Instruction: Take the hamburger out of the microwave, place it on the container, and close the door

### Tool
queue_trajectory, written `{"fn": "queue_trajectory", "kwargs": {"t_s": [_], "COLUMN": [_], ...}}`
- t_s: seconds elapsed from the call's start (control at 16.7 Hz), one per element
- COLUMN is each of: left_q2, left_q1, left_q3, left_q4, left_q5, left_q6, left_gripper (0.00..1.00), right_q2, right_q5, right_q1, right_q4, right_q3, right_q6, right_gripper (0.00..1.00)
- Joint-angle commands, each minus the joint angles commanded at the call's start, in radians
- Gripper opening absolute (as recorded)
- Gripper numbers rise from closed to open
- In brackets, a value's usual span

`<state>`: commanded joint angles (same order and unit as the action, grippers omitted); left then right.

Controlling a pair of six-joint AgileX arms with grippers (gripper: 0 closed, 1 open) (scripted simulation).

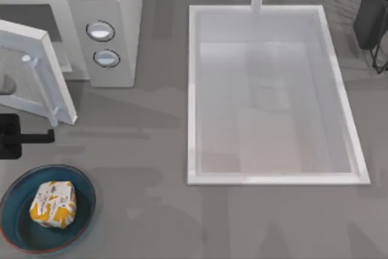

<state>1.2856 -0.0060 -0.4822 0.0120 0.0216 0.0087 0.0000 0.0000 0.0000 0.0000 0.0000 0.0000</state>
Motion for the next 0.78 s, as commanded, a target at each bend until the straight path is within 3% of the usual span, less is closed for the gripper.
{"fn": "queue_trajectory", "kwargs": {"t_s": [0.3, 0.78], "left_q2": [0.246, 0.287], "left_q1": [-0.005, -0.003], "left_q3": [-0.136, -0.171], "left_q4": [0.102, 0.115], "left_q5": [-0.002, -0.003], "left_q6": [-0.001, -0.001], "left_gripper": [0.00, 0.00], "right_q2": [0.000, 0.000], "right_q5": [0.000, 0.000], "right_q1": [0.000, 0.000], "right_q4": [0.000, 0.000], "right_q3": [0.000, 0.000], "right_q6": [0.000, 0.000], "right_gripper": [1.00, 1.00]}}
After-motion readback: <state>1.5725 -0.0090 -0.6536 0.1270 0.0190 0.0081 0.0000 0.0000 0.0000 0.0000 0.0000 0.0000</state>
